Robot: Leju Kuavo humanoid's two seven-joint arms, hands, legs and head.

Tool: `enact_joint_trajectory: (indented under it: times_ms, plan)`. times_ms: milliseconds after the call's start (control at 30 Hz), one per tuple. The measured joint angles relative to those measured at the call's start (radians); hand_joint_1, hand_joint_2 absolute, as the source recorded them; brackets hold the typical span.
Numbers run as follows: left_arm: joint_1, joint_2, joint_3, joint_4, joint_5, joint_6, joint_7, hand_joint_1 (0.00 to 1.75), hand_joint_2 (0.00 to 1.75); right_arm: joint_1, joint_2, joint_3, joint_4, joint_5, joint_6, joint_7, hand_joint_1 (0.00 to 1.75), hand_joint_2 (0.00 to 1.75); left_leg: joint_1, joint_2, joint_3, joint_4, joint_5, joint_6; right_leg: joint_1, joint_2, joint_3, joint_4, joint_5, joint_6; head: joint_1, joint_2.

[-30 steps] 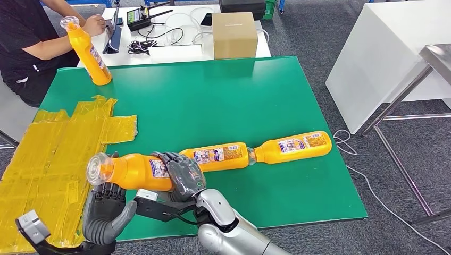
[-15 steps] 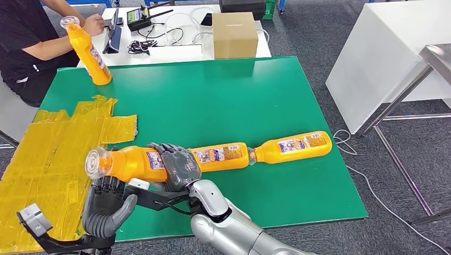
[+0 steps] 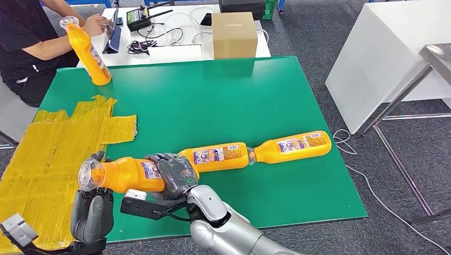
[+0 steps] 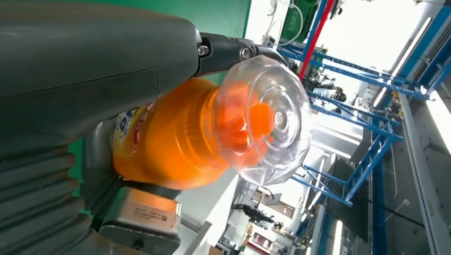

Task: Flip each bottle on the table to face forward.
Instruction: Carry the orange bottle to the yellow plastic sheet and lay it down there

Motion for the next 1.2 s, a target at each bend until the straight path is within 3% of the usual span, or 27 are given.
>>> enact_joint_trajectory:
  times_ms: [133,267,400,600,833,1100,1200]
  plan:
    - [0.005,-0.012,0.038,-0.006,-0.011,0.009,-0.004,0.00,0.00,0.015,-0.007,0.002,-0.001,-0.011,0.009,-0.008,1.74,1.75,0.000,0.000,0.000,0.000,0.000,0.000,0.000,0.000,0.000,0.000,0.000,0.000,0.000,0.000]
    - [0.011,-0.021,0.085,-0.008,-0.023,0.011,-0.004,0.00,1.75,0.049,-0.033,0.002,-0.027,-0.061,0.013,-0.043,1.73,1.75,0.000,-0.001,-0.001,0.000,0.000,0.000,0.000,0.000,0.000,0.000,0.000,0.000,0.000,0.000]
    - [0.001,-0.023,0.114,-0.007,-0.049,-0.002,0.010,0.00,1.75,0.064,-0.065,-0.006,-0.063,-0.096,0.000,-0.066,1.75,1.75,0.000,-0.001,0.001,0.000,0.000,0.000,0.000,-0.001,-0.002,0.000,0.000,0.000,0.000,0.000]
    - [-0.159,-0.023,0.071,0.027,-0.099,-0.019,0.056,0.00,1.75,-0.018,-0.123,-0.123,-0.054,-0.205,-0.016,-0.101,1.75,1.75,0.000,-0.004,0.002,0.001,0.008,0.000,0.000,-0.004,-0.004,0.000,0.007,0.004,0.000,0.000]
    - [-0.251,-0.021,0.037,0.061,-0.124,-0.024,0.047,0.00,1.75,-0.063,-0.153,-0.197,-0.054,-0.238,-0.013,-0.106,1.75,1.75,0.000,-0.003,0.001,0.003,0.010,0.002,0.000,-0.003,-0.006,0.000,0.009,0.004,0.000,0.000]
    - [-0.554,0.016,0.045,0.216,-0.321,0.103,0.066,0.00,1.75,-0.201,-0.229,-0.342,-0.137,-0.369,0.113,-0.106,1.75,1.75,0.000,-0.003,-0.005,0.003,0.017,0.002,0.000,-0.004,-0.011,0.001,0.017,0.004,0.000,0.000]
    - [-0.632,0.034,0.069,0.262,-0.354,0.119,0.077,0.00,1.75,-0.227,-0.245,-0.370,-0.166,-0.383,0.136,-0.108,1.75,1.75,0.000,-0.002,-0.005,0.003,0.018,0.001,0.000,-0.003,-0.012,0.001,0.017,0.004,0.000,0.000]
